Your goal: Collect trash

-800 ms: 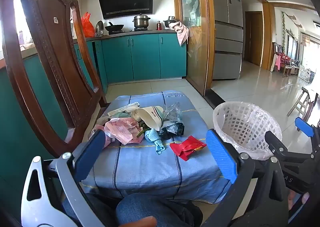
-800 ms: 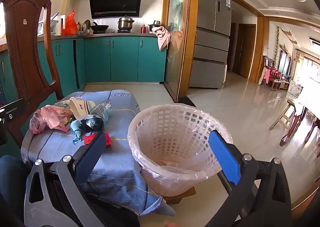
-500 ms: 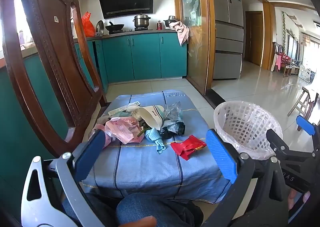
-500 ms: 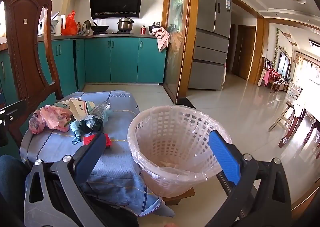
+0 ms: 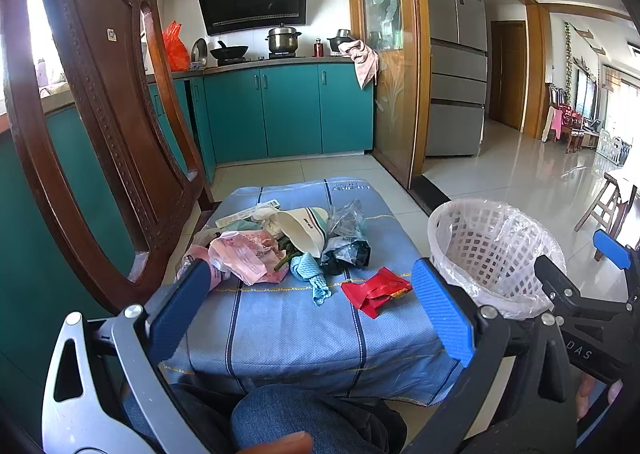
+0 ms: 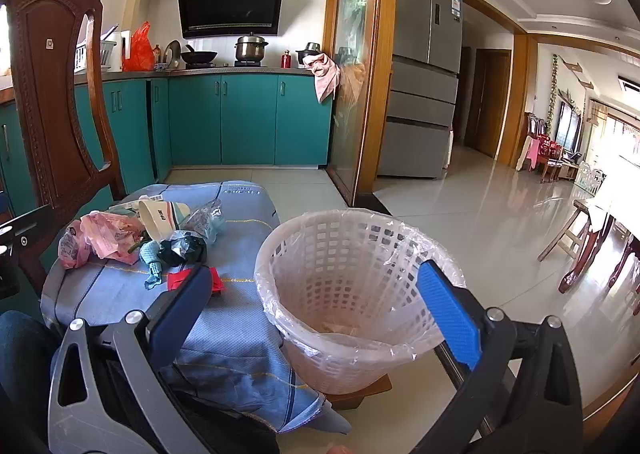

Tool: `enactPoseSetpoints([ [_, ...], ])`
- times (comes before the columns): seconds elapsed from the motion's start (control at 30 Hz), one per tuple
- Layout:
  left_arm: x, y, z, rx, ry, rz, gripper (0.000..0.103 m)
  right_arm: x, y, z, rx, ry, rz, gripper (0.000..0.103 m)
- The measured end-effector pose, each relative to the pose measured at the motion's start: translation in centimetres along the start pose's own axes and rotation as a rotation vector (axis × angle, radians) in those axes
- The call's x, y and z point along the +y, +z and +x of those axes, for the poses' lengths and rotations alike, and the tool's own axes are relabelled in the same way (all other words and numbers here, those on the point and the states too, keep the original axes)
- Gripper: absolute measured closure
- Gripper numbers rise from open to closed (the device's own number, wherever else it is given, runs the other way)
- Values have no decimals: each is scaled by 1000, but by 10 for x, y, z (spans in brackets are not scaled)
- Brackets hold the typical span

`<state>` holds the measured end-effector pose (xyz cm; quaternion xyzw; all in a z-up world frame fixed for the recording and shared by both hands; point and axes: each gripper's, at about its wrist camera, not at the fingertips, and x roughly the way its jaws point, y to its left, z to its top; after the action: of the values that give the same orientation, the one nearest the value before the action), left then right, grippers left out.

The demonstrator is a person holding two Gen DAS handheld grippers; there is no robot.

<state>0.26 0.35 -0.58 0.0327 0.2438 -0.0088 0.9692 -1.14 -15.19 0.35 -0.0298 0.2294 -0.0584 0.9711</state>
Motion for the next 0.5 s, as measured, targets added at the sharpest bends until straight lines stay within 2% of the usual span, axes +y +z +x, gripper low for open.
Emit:
enactPoseSetpoints([
  [0.5, 2, -3, 3, 6, 9, -13, 3, 0, -1, 4, 0, -2, -4, 3],
])
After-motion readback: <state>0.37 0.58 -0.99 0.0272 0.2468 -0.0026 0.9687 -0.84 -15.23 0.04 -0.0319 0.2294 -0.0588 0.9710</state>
